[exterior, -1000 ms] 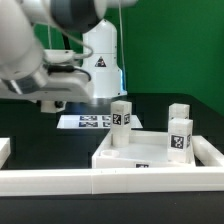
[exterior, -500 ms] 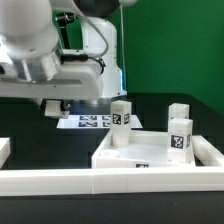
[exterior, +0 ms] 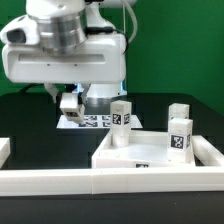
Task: Assemble square table
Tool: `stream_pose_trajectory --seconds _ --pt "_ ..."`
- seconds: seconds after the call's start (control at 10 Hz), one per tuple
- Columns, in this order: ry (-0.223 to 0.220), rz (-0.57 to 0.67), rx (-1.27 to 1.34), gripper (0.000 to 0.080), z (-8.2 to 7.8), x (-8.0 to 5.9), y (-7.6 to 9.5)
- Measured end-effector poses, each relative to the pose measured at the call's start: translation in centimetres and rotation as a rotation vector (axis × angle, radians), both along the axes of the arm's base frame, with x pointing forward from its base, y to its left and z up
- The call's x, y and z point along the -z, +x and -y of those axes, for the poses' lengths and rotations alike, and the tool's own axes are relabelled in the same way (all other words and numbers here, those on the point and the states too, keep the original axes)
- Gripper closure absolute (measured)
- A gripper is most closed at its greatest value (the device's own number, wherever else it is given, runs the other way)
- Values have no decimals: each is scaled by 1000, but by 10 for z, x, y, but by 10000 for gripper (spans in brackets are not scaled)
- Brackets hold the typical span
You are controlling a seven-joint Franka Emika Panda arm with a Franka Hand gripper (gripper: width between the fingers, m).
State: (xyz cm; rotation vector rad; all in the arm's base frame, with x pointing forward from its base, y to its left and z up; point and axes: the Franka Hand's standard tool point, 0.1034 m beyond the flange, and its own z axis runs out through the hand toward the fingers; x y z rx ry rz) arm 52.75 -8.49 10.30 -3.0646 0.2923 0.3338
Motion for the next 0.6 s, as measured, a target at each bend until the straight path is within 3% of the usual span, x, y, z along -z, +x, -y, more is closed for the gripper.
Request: stream_pose_trajectory --seconds 0.4,0.6 --pt "-78 243 7 508 7 4 5" --pt "-80 294 1 508 -7 -2 15"
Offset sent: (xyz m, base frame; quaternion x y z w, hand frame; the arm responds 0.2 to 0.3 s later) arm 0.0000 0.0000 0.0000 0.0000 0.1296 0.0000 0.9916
